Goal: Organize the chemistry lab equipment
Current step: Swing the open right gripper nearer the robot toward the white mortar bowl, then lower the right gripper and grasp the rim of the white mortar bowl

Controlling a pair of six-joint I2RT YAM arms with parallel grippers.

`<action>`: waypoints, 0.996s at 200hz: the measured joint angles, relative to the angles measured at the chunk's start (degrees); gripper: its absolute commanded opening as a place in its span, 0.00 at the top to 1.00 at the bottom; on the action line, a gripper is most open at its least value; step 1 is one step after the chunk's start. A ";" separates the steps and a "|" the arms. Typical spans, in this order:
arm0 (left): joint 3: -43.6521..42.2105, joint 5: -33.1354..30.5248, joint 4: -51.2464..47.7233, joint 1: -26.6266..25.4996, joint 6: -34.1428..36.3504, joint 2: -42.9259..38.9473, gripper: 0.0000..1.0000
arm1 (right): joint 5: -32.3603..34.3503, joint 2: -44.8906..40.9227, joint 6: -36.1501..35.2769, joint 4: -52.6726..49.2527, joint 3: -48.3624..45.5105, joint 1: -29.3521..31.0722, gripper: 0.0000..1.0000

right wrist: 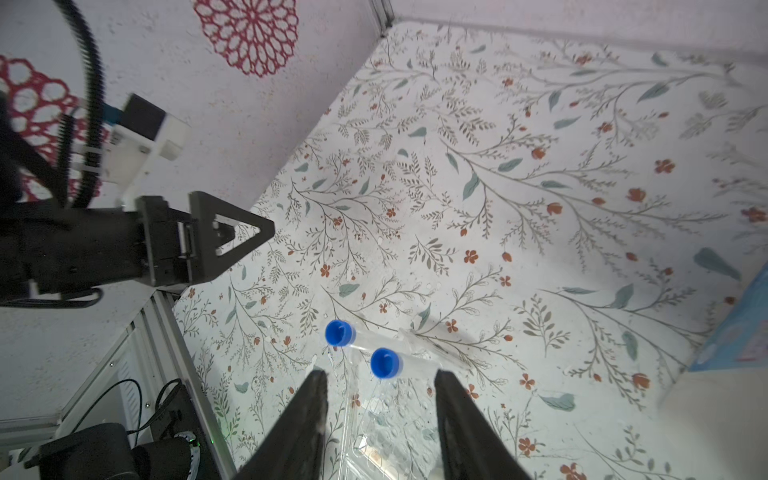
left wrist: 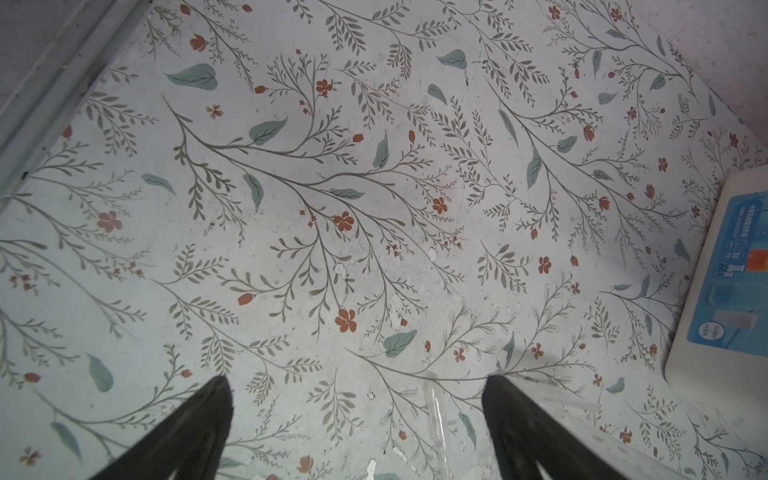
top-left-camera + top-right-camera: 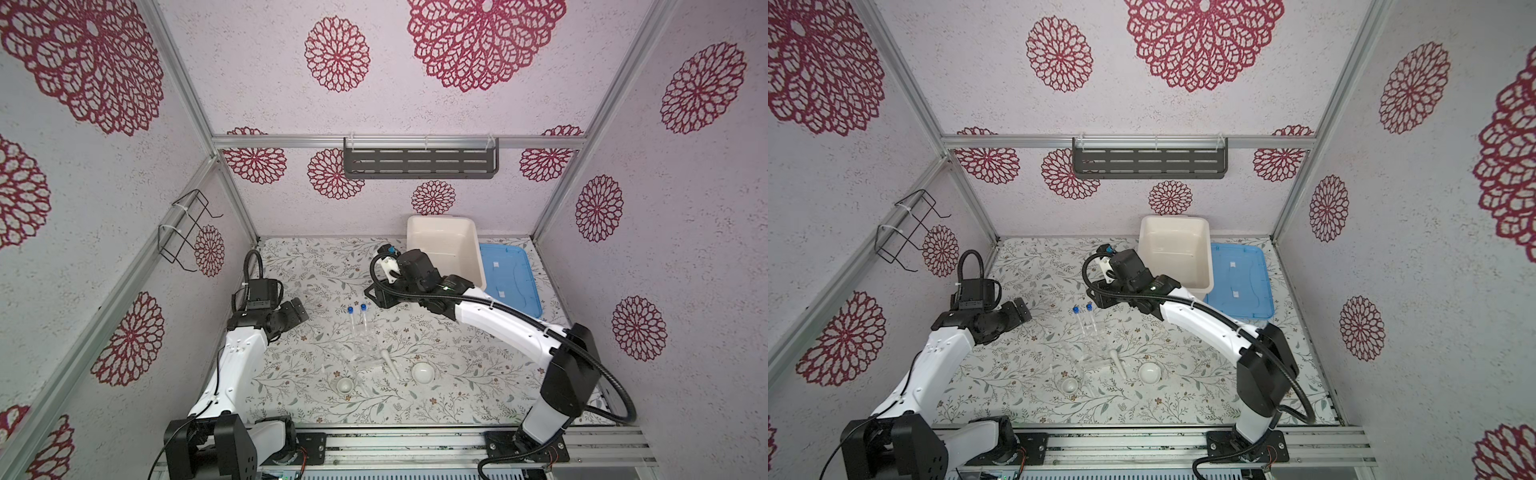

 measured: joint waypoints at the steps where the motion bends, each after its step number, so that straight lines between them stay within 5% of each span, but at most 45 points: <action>1: 0.00 0.00 0.00 0.00 0.00 0.00 0.03 | 0.11 -0.22 -0.07 0.00 -0.13 0.00 0.53; 68: -0.37 5.40 -1.22 -0.04 -1.49 -4.94 0.03 | 7.28 -14.03 -0.85 -11.45 -9.55 4.33 0.48; 105: -1.22 7.19 -2.32 -0.09 -2.23 -10.62 0.03 | 12.02 -20.65 6.54 -16.00 -20.24 9.77 0.47; 155: -1.18 9.33 -6.84 -0.09 -1.97 -12.02 0.03 | 17.88 -24.39 16.44 -20.28 -30.01 9.84 0.39; 199: -1.73 8.46 -9.11 -0.09 -1.64 -18.34 0.03 | 22.91 -24.96 20.94 -20.50 -34.42 9.70 0.43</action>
